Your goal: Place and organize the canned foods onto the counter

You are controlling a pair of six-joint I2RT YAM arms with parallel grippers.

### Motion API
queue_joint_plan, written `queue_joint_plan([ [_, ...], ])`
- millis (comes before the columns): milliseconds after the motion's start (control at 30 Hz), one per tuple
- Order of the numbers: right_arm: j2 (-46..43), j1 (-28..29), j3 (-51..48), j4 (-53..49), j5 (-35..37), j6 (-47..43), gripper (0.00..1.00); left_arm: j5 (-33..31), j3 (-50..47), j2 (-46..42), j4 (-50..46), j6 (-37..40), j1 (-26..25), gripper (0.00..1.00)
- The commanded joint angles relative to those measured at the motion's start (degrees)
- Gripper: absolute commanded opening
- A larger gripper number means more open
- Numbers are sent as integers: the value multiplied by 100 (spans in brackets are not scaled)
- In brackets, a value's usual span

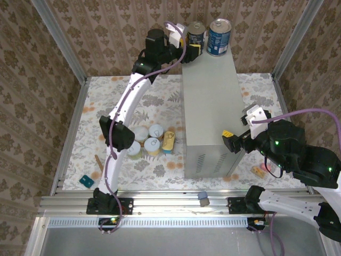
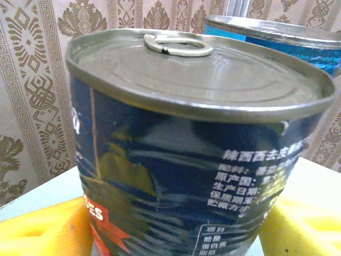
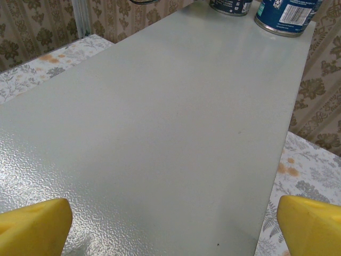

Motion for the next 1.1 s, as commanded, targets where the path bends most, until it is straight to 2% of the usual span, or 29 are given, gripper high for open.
queue_joint_plan([
  [0,-77,30,5,-37,28,55,100,121,140,85,90,-128,79,84],
  [33,-72,31,12,-25,25,48,100,116,100,42,80,-117,79,91],
  [133,-53,34,29,40,11,39,100,86,-293,-227,255,-126,88,100],
  [233,-6,30,75,117,-82,25,100,-1,-851,-621,578,-117,105,100],
  [467,138,34,239,219,-157,-13,100,103,-1551,-1338,529,-45,158,100],
  [600,236,34,309,221,-193,1,100,-43,-2507,-2114,637,109,167,100],
  [767,554,30,597,152,-436,-36,100,-233,-3533,-3025,263,234,211,100],
  [1067,1772,57,1798,-439,-1132,-175,100,-1801,-6601,-5561,-472,-36,246,100],
])
